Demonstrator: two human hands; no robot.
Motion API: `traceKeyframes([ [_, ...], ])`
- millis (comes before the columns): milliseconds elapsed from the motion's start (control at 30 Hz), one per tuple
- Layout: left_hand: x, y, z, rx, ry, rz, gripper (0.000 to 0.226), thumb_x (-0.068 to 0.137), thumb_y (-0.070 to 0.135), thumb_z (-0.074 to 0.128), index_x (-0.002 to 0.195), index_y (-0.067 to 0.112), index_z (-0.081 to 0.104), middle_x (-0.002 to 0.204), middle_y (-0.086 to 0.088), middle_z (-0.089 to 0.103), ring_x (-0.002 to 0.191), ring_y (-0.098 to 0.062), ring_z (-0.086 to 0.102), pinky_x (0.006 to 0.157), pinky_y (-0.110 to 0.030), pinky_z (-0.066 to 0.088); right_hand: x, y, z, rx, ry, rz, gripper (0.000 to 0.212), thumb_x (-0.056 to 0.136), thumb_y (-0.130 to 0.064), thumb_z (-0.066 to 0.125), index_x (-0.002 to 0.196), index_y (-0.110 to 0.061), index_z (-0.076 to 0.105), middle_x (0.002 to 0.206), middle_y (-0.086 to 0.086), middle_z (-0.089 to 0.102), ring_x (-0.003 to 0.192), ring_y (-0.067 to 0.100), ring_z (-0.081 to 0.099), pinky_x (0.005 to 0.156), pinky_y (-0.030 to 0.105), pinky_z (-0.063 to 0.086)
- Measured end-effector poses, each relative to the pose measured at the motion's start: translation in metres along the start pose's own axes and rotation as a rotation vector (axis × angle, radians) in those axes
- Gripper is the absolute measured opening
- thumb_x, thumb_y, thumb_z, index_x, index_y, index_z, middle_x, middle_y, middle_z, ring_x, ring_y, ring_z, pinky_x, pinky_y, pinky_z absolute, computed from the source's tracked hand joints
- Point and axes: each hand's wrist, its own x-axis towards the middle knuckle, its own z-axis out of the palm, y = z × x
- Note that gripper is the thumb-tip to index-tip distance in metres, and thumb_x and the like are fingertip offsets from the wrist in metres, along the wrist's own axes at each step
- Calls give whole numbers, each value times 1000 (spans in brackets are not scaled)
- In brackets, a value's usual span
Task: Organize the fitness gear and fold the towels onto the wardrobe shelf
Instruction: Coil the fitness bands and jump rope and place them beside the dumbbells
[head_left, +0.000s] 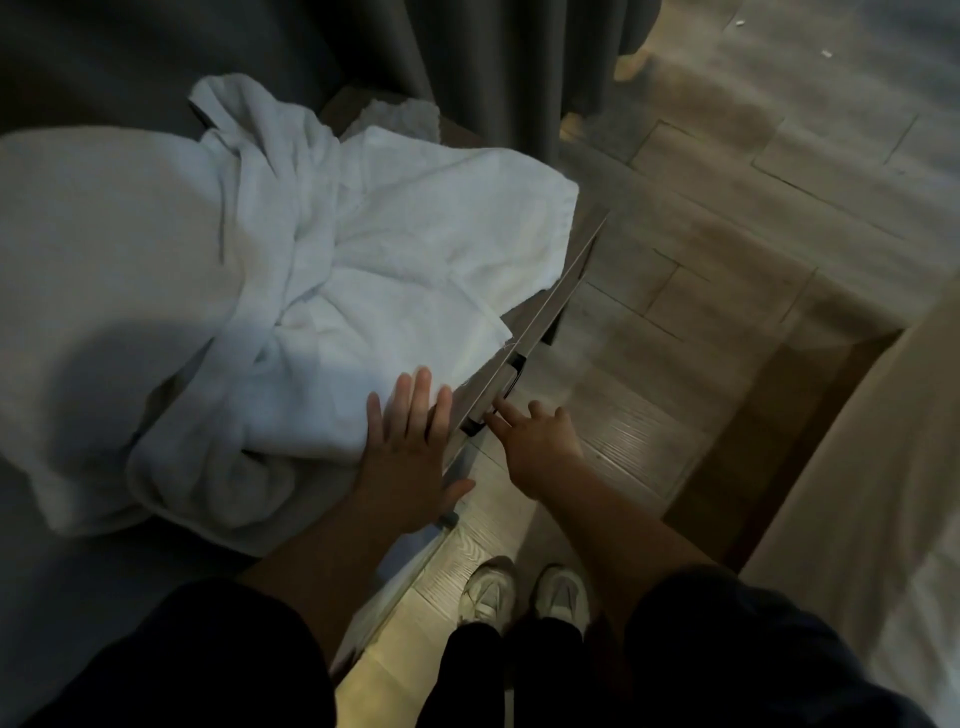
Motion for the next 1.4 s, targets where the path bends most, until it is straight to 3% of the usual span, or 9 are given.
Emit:
traceKeyframes([
  [433,8,-4,17,-147,-44,5,117,70,86,45,152,5,26,158,-27,17,145,-44,21,113,-63,18,-47,29,29,124,-96,65,77,94,-18,54,156,-31,9,165,-6,-1,149,31,15,111,53,30],
  [533,11,-3,13,-161,-97,12,113,75,88,17,153,5,17,159,-27,10,146,-46,14,113,-64,11,-70,35,34,555,35,176,58,100,-29,46,153,-24,24,160,-2,25,143,22,31,109,42,38],
  [633,12,-2,16,-189,-172,-15,115,70,90,-3,151,11,-15,157,-23,-23,146,-42,-17,113,-59,-11,-83,28,26,1335,220,382,48,100,-28,49,146,-21,35,118,-14,59,92,-3,60,73,14,47],
  [733,9,-1,17,-199,-162,-14,114,69,90,-3,147,11,-23,152,-23,-31,145,-42,-20,114,-59,-12,-78,20,22,1672,252,561,46,98,-23,55,140,-17,38,116,0,64,93,10,67,72,24,58],
  [800,9,-1,18,-189,-153,-13,114,70,91,0,147,10,-23,153,-24,-29,145,-43,-20,114,-60,-10,-71,13,20,1584,277,731,48,94,-16,59,138,-14,39,121,10,64,104,26,67,84,45,59],
  [867,11,-1,20,-197,-158,-12,116,71,92,2,148,10,-23,153,-24,-29,144,-43,-22,113,-61,-11,-67,9,22,1467,288,818,47,92,-8,57,136,-8,40,122,16,63,109,34,64,89,52,55],
  [1067,7,-1,12,-238,-134,2,119,69,93,-1,151,8,-3,158,-25,-6,147,-46,-2,114,-64,0,-75,12,26,1448,302,841,41,92,-2,54,130,-3,38,123,20,59,111,38,61,92,54,53],
  [1267,10,-3,10,-221,-180,-10,127,60,93,-18,153,7,-10,156,-26,-19,146,-45,-13,115,-62,-5,-96,25,35,1476,288,846,37,96,-3,51,129,-7,36,122,19,58,109,37,62,88,52,55],
  [1400,9,-2,9,-227,-203,-10,124,60,93,-10,150,8,-16,153,-27,-25,145,-46,-16,114,-62,-5,-105,30,40,1506,276,837,37,96,-2,50,130,-9,35,114,14,59,101,31,65,76,42,60],
])
